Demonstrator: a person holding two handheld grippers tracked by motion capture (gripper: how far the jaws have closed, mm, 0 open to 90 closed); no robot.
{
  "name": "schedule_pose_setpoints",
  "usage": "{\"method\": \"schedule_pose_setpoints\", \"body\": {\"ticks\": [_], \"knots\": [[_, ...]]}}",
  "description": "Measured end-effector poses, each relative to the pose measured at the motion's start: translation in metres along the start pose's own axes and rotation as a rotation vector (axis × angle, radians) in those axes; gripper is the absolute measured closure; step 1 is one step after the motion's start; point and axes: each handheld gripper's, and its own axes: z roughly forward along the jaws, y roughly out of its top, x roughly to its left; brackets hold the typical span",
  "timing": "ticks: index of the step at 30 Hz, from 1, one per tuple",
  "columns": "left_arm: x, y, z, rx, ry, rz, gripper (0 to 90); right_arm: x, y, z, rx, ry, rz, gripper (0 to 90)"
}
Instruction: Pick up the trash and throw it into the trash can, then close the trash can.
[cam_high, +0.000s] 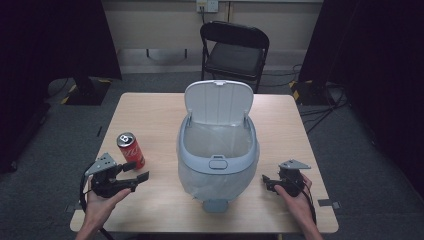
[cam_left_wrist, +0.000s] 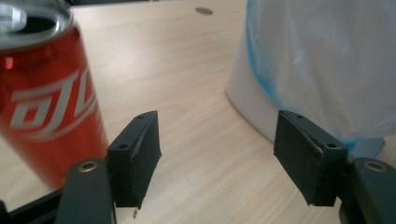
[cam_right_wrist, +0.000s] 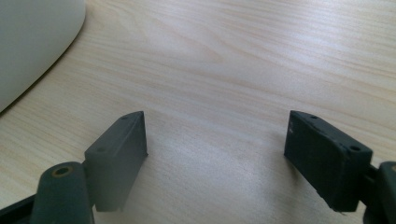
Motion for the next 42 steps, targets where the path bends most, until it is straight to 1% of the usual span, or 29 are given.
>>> {"method": "schedule_pose_setpoints", "body": {"ticks": [2,3,4,6,7,9,11,12,14,15,16,17,19,21,22,23,24,27,28,29,30,32,35,36,37,38,40,41,42], "knots": [[0.003,-0.005,0.001,0.027,0.017,0.008,30.9,0.0,0.0,0.0,0.0,0.0,0.0,20.0],[0.004,-0.007,0.001,0.032,0.017,0.003,30.2,0.0,0.0,0.0,0.0,0.0,0.0,20.0],[0.006,-0.009,0.001,0.038,0.012,-0.012,30.0,0.0,0.0,0.0,0.0,0.0,0.0,20.0],[0.01,-0.013,0.001,0.033,0.033,-0.023,29.9,0.0,0.0,0.0,0.0,0.0,-0.001,20.0],[0.011,-0.015,0.001,0.038,0.039,-0.022,29.7,0.0,0.0,0.0,0.0,0.0,0.0,20.0],[0.015,-0.018,0.002,0.031,0.073,-0.033,29.4,0.0,0.0,0.0,0.0,0.0,-0.001,20.0],[0.019,-0.021,0.002,0.037,0.094,-0.019,27.6,0.0,0.0,0.0,0.0,0.0,0.0,20.0],[0.021,-0.021,0.003,0.045,0.111,-0.018,26.9,0.0,0.0,0.0,0.0,0.0,-0.001,19.9],[0.026,-0.023,0.006,0.055,0.111,-0.028,23.9,0.0,0.0,0.0,0.0,0.0,0.0,19.9],[0.028,-0.023,0.009,0.063,0.118,-0.042,23.6,0.0,0.0,0.0,0.0,0.0,0.0,19.9],[0.031,-0.024,0.01,0.062,0.109,-0.061,23.1,0.0,0.0,0.0,0.0,0.0,-0.001,20.0],[0.033,-0.024,0.011,0.07,0.113,-0.073,22.6,0.0,0.0,0.0,0.0,0.0,-0.001,19.9],[0.036,-0.023,0.013,0.082,0.155,-0.07,20.7,0.0,0.0,0.0,0.0,0.0,0.0,19.9],[0.04,-0.023,0.013,0.076,0.165,-0.083,20.3,0.0,0.0,0.0,0.0,0.0,0.0,20.0],[0.04,-0.022,0.012,0.078,0.186,-0.077,20.0,0.0,0.0,0.0,0.0,0.0,0.0,19.9],[0.041,-0.021,0.012,0.08,0.194,-0.071,19.7,0.0,0.0,0.0,0.0,0.0,0.0,20.0],[0.042,-0.02,0.013,0.084,0.206,-0.073,19.3,0.0,0.0,0.0,0.0,0.0,0.0,19.9],[0.046,-0.016,0.016,0.066,0.222,-0.1,18.4,0.0,0.0,0.0,0.0,0.001,-0.001,19.8],[0.049,-0.015,0.018,0.062,0.236,-0.108,17.8,0.0,0.0,0.0,0.0,0.001,-0.001,19.8],[0.052,-0.014,0.02,0.056,0.234,-0.116,17.9,0.0,0.0,0.0,0.0,0.001,0.0,19.8],[0.056,-0.013,0.022,0.061,0.24,-0.118,18.3,0.0,0.0,0.0,0.0,0.001,-0.001,19.8],[0.063,-0.012,0.029,0.07,0.251,-0.111,18.8,0.0,0.0,0.0,0.0,0.001,0.0,19.8],[0.071,-0.012,0.038,0.076,0.247,-0.118,19.8,0.0,0.0,0.0,0.001,0.003,-0.001,19.3],[0.072,-0.012,0.041,0.082,0.247,-0.096,19.9,0.0,0.0,0.0,0.001,0.004,-0.001,19.3],[0.071,-0.012,0.044,0.09,0.264,-0.073,20.2,0.0,0.0,0.0,0.001,0.004,-0.001,19.2],[0.071,-0.012,0.048,0.102,0.274,-0.06,20.6,0.0,0.0,0.0,0.001,0.005,-0.002,19.2],[0.073,-0.012,0.052,0.103,0.273,-0.068,21.6,-0.001,0.0,0.001,0.0,0.007,-0.007,19.0],[0.073,-0.012,0.053,0.113,0.283,-0.044,22.2,-0.001,0.001,0.001,0.001,0.009,-0.008,18.9],[0.073,-0.012,0.055,0.126,0.311,-0.011,22.1,-0.001,0.001,0.001,0.001,0.011,-0.009,18.9]]}}
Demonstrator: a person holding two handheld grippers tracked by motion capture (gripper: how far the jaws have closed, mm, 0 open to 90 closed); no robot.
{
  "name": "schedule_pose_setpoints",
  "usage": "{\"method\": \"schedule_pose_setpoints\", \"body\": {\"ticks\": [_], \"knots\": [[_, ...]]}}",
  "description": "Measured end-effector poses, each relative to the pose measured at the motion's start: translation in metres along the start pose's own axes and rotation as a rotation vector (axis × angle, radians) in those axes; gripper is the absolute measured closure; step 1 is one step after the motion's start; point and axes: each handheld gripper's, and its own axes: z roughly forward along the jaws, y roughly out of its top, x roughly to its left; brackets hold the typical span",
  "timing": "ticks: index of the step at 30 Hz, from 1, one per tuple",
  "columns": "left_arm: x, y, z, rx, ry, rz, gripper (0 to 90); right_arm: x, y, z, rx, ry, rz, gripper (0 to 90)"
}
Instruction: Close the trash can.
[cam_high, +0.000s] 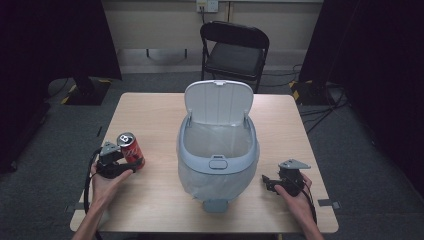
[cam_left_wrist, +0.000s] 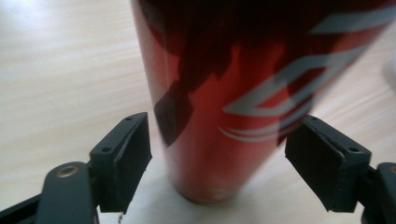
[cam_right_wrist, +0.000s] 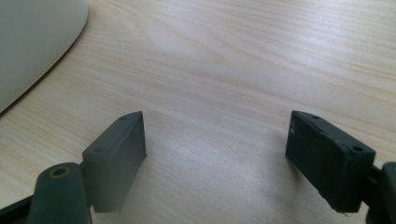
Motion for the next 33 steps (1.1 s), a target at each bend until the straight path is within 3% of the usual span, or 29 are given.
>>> {"method": "schedule_pose_setpoints", "body": {"ticks": [3,6,8,11,17,24,33], "knots": [[0.002,0.0,0.006,-0.006,-0.005,-0.029,21.9,0.0,0.0,0.0,0.0,0.0,-0.001,18.9],[0.005,0.002,0.013,-0.006,-0.008,-0.033,22.8,0.0,0.0,0.0,0.001,0.002,0.001,18.8],[0.005,0.003,0.016,-0.017,-0.016,-0.053,28.2,0.0,0.0,0.0,0.002,0.003,-0.001,18.6],[0.002,0.004,0.017,-0.013,0.005,-0.011,33.0,0.0,0.001,0.0,0.002,0.004,-0.001,18.6],[-0.001,0.009,0.014,-0.036,-0.034,-0.041,34.0,0.0,0.0,0.0,0.002,0.004,-0.001,18.6],[-0.012,0.02,0.005,-0.072,-0.083,-0.041,34.1,-0.001,0.001,0.001,0.002,0.008,-0.009,18.3],[-0.028,0.039,-0.029,-0.149,-0.159,-0.015,34.1,-0.001,0.001,0.001,0.002,0.007,-0.009,18.3]]}}
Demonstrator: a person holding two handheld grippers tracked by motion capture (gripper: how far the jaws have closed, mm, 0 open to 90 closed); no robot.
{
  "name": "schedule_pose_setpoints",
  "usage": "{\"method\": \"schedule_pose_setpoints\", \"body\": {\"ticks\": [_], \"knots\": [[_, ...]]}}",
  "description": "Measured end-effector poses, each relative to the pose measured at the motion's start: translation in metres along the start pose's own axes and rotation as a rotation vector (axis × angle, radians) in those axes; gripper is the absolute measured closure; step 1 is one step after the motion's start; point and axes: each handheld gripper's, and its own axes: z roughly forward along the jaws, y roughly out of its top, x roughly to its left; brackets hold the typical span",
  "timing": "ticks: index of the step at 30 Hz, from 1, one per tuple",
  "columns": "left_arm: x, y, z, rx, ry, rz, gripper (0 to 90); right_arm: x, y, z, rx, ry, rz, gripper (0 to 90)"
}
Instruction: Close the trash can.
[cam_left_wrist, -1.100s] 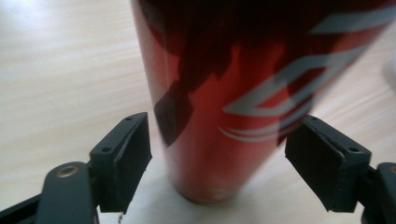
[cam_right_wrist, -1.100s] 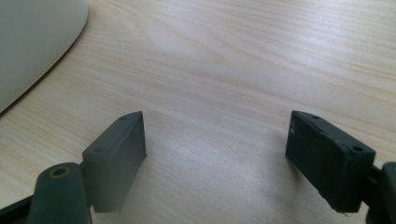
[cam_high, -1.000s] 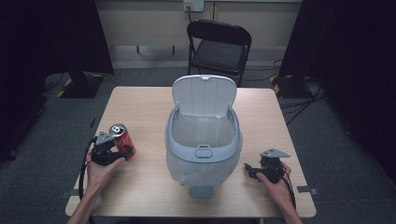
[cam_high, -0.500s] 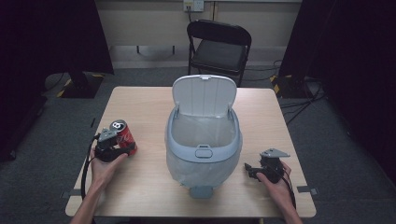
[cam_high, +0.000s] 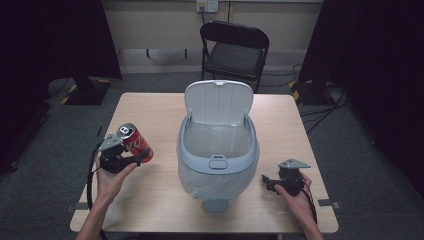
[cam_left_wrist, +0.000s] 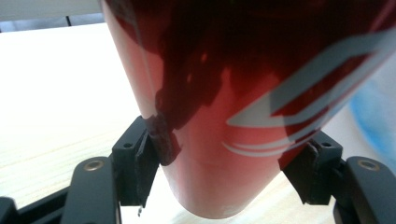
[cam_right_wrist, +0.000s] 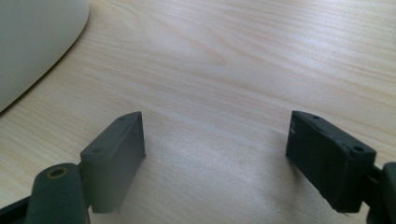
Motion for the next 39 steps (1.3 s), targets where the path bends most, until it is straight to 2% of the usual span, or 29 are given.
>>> {"method": "schedule_pose_setpoints", "body": {"ticks": [3,6,7,9,12,13,16,18,20,25,34,39], "knots": [[-0.005,0.005,-0.007,-0.024,-0.014,-0.001,34.1,0.0,0.0,0.0,-0.001,0.001,0.0,18.3],[-0.008,0.01,-0.012,-0.048,-0.022,-0.034,34.1,0.0,0.0,0.0,0.0,0.001,-0.001,18.3],[-0.01,0.012,-0.013,-0.05,-0.014,-0.027,34.1,0.0,0.0,0.0,-0.001,0.001,0.0,18.3],[-0.011,0.014,-0.016,-0.051,-0.044,-0.031,34.1,0.0,0.0,0.0,0.0,0.0,0.0,18.3],[-0.016,0.019,-0.021,-0.059,-0.055,-0.008,34.2,0.0,0.0,0.0,0.0,0.0,0.0,18.3],[-0.019,0.022,-0.024,-0.066,-0.066,-0.007,34.2,0.0,0.0,0.0,0.0,0.0,0.0,18.3],[-0.025,0.033,-0.033,-0.074,-0.095,0.034,34.2,0.0,0.0,0.0,0.0,0.0,0.0,18.3],[-0.03,0.039,-0.04,-0.089,-0.122,0.037,34.1,0.0,0.0,0.0,-0.001,0.001,0.0,18.3],[-0.035,0.045,-0.047,-0.101,-0.116,0.043,34.1,0.0,0.0,0.0,-0.001,0.001,0.0,18.2],[-0.046,0.062,-0.059,-0.129,-0.149,0.079,34.2,0.0,0.0,0.0,0.001,0.001,-0.001,17.8],[-0.061,0.091,-0.076,-0.187,-0.148,0.128,34.2,0.0,0.001,0.001,0.001,0.002,-0.001,17.6],[-0.073,0.109,-0.085,-0.252,-0.144,0.142,34.3,0.0,0.001,0.001,0.001,0.002,-0.001,17.7]]}}
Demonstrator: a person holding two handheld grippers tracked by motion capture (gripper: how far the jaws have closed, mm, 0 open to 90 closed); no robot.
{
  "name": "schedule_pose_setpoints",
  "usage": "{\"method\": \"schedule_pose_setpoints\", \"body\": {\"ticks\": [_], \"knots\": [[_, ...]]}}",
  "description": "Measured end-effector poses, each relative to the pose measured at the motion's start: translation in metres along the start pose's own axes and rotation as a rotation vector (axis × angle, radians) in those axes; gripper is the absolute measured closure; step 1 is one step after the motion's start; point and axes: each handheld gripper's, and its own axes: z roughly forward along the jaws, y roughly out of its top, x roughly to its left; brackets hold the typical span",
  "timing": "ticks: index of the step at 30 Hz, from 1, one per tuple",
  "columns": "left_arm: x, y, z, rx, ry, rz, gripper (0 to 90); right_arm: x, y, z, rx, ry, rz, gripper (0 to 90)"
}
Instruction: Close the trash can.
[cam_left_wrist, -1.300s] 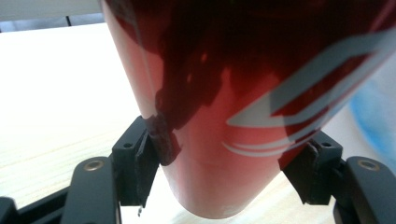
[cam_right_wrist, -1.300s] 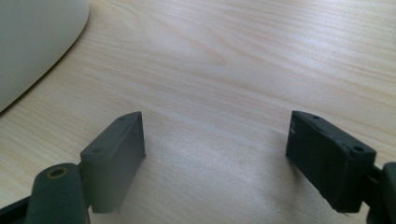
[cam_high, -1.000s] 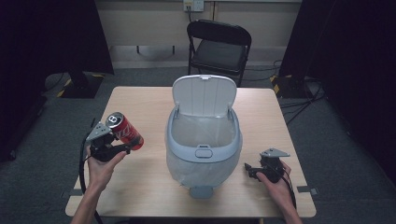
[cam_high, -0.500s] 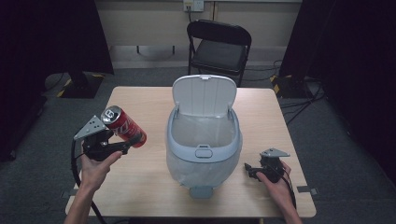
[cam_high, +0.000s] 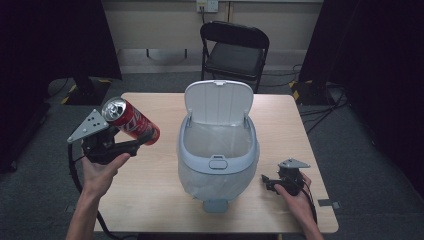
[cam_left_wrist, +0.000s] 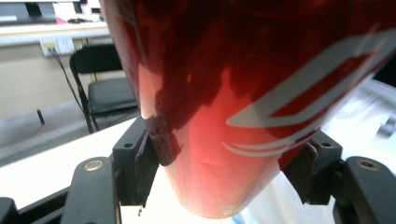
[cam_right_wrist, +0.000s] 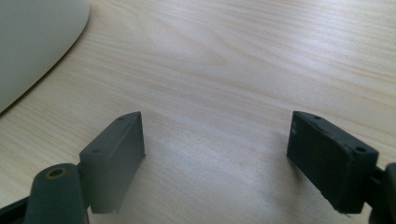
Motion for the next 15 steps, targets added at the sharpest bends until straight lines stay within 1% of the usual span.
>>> {"method": "schedule_pose_setpoints", "body": {"ticks": [3,6,8,9,11,13,15], "knots": [[-0.005,0.013,-0.001,-0.035,-0.013,0.006,34.3,0.0,0.0,0.0,0.0,0.0,0.0,17.6],[-0.013,0.024,0.0,-0.059,-0.042,0.029,34.3,0.0,0.0,0.0,0.0,0.0,-0.001,17.6],[-0.018,0.029,0.002,-0.078,-0.076,0.039,34.3,0.0,0.0,0.0,0.0,-0.001,-0.001,17.7],[-0.019,0.031,0.003,-0.084,-0.084,0.043,34.2,0.0,0.0,0.0,0.0,0.0,-0.001,17.7],[-0.022,0.037,0.005,-0.113,-0.11,0.028,34.2,0.0,0.0,0.0,0.0,0.0,-0.001,17.6],[-0.028,0.043,0.007,-0.116,-0.119,0.046,34.2,0.0,0.0,0.0,0.0,0.0,-0.001,17.7],[-0.032,0.05,0.01,-0.122,-0.139,0.055,34.2,0.0,0.0,0.0,0.0,-0.001,-0.001,17.7]]}}
